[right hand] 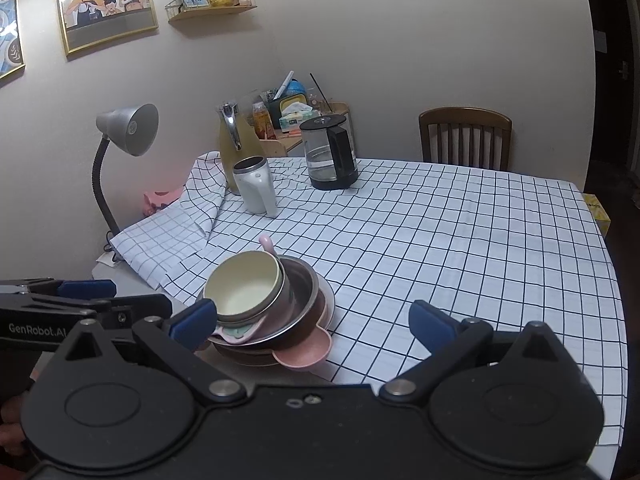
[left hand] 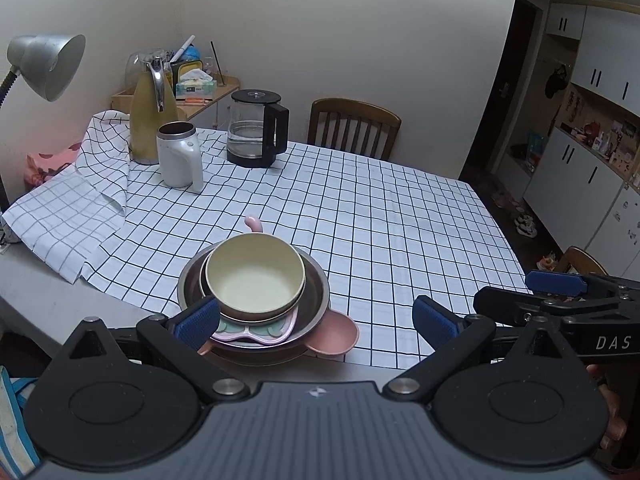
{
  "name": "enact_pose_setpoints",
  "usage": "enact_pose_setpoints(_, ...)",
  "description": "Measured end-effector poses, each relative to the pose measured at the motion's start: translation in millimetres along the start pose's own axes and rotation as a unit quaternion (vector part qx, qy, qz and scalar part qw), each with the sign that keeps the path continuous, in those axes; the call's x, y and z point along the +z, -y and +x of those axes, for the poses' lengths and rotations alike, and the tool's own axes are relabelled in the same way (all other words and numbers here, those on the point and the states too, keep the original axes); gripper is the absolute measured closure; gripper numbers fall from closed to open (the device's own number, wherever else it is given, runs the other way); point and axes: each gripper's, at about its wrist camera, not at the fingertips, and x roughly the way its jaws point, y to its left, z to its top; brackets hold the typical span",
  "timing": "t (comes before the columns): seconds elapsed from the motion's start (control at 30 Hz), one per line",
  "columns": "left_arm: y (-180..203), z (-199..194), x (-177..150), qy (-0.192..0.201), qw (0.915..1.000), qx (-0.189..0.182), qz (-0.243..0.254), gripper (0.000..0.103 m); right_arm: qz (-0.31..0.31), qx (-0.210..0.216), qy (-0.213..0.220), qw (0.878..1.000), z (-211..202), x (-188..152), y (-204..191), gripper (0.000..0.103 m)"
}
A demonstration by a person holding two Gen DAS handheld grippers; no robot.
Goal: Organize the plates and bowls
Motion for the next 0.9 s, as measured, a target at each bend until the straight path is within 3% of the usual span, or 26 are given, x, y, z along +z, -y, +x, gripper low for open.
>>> enact_pose_setpoints(0.9,0,5,-6,-0.014,0.9999,0.001,-0.007,0.000,0.007,0.016,-0.008,1.000,8,-1,8,0.000)
